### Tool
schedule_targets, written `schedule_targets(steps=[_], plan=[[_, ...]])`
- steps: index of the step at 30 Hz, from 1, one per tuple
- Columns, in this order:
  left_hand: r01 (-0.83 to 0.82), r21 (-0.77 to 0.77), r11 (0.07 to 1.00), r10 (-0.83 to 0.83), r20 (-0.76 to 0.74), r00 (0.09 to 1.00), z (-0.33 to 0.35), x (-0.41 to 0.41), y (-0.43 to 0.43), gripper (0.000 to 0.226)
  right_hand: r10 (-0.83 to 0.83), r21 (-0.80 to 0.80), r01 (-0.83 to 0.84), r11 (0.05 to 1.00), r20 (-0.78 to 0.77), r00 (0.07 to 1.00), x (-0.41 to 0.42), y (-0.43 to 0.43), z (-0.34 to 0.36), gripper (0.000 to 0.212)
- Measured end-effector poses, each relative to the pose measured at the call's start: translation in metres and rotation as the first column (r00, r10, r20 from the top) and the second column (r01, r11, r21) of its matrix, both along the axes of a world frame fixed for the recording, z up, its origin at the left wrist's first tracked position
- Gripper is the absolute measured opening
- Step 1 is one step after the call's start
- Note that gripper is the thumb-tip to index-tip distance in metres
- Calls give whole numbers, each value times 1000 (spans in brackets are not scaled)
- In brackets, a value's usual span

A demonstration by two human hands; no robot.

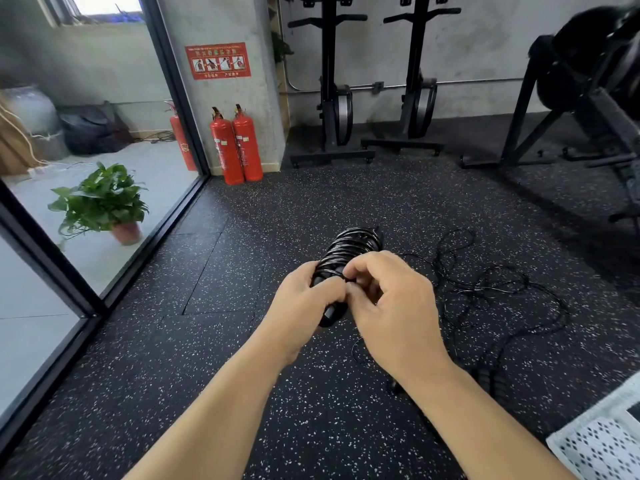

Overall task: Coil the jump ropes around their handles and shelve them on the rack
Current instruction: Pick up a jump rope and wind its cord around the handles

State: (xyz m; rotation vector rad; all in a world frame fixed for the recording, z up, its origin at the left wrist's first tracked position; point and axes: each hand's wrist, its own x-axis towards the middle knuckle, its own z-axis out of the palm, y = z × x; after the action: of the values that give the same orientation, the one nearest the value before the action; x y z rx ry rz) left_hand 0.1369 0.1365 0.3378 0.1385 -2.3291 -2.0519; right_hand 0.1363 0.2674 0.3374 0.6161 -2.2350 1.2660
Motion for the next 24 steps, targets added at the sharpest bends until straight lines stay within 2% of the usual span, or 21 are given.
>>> schedule_targets(steps=[7, 11, 14, 19, 24], plan=[[9, 93, 996, -12, 39, 999, 6, 3, -3, 20, 182, -61, -177, 982, 102, 978, -9, 15, 4, 27], [7, 94, 996, -13, 64, 998, 4, 1, -3, 21, 160, 69, -157, 985, -40, 986, -13, 16, 0, 26], [-7, 73, 997, 2, 72, 997, 3, -1, -3, 21, 146, 128, -134, 983, -89, 985, -12, 16, 0, 24], [36, 20, 999, -38, 102, 994, 4, -1, -5, 28, 198, 137, -197, 971, 2, 980, -15, 22, 2, 19], [70, -20, 997, -67, 139, 988, 1, 0, -7, 29, 209, 324, -203, 924, 16, 978, -15, 24, 6, 14]])
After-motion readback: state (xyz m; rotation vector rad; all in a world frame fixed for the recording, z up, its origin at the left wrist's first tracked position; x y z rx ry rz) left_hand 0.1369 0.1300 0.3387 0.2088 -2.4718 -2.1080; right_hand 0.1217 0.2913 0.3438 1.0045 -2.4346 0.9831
